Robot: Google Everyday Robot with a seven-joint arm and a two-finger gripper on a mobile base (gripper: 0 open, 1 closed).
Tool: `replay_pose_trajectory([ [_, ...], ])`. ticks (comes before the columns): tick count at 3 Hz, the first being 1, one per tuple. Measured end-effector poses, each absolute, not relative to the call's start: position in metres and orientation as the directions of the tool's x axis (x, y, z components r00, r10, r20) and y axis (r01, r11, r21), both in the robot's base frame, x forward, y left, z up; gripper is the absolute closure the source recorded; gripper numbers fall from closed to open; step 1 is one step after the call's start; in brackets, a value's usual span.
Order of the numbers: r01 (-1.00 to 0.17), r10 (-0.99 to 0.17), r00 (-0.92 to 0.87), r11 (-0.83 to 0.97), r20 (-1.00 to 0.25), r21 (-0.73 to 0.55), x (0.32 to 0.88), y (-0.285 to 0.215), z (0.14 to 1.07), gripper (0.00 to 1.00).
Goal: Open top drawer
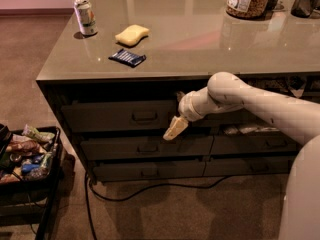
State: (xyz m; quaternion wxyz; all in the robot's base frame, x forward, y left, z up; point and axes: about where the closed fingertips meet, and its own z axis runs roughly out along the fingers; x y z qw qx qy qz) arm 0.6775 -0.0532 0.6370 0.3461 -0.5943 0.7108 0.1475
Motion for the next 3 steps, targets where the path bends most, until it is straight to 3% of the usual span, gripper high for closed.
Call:
replay_pose_trajectory([
  [1, -0.947, -0.742, -0.055, 0.25, -0.668, -0.2, 0.6772, -0.0529, 0.6364, 0.0],
  [3, -0.947, -0.742, -0.055, 0.25, -0.668, -0.2, 0.6772, -0.0528, 0.6364, 0.42],
])
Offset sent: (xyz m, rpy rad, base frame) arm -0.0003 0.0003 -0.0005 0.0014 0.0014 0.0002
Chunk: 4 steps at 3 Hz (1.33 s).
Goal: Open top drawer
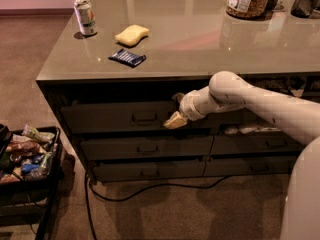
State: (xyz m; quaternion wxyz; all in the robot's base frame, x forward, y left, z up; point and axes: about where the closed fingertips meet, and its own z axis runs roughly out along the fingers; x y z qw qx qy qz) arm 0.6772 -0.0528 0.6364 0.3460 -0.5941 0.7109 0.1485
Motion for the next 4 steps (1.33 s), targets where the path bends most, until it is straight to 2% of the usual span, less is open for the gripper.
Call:
replay_pose_trajectory([
  [1, -0.947, -0.742, -0.055, 0.25, -0.668, -0.2, 0.677, -0.053, 0.636, 0.64],
  [4, -0.947, -0.742, -0.055, 0.25, -0.668, -0.2, 0.679, -0.053, 0.653, 0.67],
])
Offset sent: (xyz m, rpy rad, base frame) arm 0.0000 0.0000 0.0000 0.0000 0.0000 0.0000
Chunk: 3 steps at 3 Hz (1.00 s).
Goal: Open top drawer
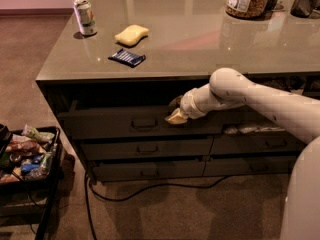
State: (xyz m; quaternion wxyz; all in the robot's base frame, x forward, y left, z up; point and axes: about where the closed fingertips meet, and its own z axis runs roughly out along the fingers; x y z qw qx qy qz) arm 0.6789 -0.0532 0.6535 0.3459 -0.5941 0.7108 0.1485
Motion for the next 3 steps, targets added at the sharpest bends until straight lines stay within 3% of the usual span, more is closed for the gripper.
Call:
replay_pose_trajectory([
  [1, -0.947, -0.742, -0.055, 0.25, -0.668, -0.2, 0.679, -0.053, 0.655, 0.66],
  [2, -0.936, -0.733, -0.076, 0.286, -0.676, -0.205, 0.656, -0.056, 0.65, 0.81],
  [3, -0.936, -0.733, -0.076, 0.286, -0.676, -0.205, 0.656, -0.056, 0.65, 0.78],
])
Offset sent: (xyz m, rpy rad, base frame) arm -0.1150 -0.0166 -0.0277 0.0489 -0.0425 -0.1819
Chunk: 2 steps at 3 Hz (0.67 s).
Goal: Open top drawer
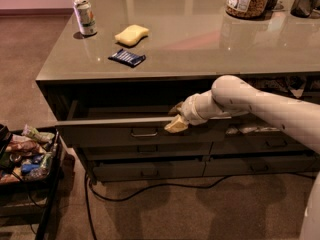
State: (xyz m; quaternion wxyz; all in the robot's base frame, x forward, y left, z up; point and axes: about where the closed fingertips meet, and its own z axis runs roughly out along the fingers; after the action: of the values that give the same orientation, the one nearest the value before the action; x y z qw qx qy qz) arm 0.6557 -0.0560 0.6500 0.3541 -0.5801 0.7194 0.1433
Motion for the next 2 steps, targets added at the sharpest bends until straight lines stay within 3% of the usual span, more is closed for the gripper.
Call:
replay_pose_trajectory([
  [1, -0.936, -0.733, -0.076, 0.286, -0.676, -0.205, 0.6557, -0.0559, 0.65, 0.55],
  [2, -0.936, -0.733, -0.076, 0.286, -0.676, -0.204, 0.6557, -0.0559, 0.6499, 0.5],
])
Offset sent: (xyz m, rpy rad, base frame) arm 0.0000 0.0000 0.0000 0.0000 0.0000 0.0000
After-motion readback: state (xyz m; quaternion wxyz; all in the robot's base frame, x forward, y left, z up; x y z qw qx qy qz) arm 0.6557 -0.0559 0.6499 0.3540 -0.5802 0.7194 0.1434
